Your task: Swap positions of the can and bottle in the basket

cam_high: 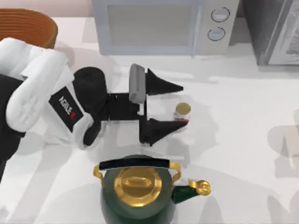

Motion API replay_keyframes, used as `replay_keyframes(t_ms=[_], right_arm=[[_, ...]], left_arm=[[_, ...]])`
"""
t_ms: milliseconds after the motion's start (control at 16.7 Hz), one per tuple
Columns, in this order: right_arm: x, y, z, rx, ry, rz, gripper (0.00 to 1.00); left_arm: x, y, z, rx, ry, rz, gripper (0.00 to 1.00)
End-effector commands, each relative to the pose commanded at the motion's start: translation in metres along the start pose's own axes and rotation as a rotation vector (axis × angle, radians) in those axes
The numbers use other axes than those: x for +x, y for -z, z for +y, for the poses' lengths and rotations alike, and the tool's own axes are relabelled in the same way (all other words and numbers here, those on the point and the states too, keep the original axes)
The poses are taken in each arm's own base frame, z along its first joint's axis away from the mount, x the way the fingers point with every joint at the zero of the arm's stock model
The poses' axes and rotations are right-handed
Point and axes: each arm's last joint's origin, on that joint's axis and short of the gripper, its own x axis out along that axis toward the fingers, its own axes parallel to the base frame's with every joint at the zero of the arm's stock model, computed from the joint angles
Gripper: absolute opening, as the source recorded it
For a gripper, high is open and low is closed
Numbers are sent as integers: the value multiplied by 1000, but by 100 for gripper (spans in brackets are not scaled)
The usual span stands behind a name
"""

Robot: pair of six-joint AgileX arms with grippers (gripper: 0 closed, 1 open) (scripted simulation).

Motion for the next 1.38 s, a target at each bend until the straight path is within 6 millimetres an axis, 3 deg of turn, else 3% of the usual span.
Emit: replay_keyframes(t_ms=[240, 480, 660, 840, 960, 1140, 1380], right_arm=[[0, 0, 0, 0, 0, 0, 100], [0, 0, 0, 0, 0, 0, 100], [0, 0, 0, 0, 0, 0, 100], [0, 0, 0, 0, 0, 0, 100], [0, 0, 0, 0, 0, 0, 100], [0, 0, 0, 0, 0, 0, 100], [0, 0, 0, 0, 0, 0, 100]], left_arm=[[-31, -53, 13, 4, -177, 0, 100], [-82, -140, 1, -2, -453, -1, 100], [-123, -205, -44, 0, -690, -10, 100], [-156, -245, -115, 12, -922, -26, 100], [-170, -251, -165, 21, -1065, -37, 100], [-183, -231, -225, 30, -1249, -48, 100], [-190, -182, -266, 21, -1431, -35, 100]])
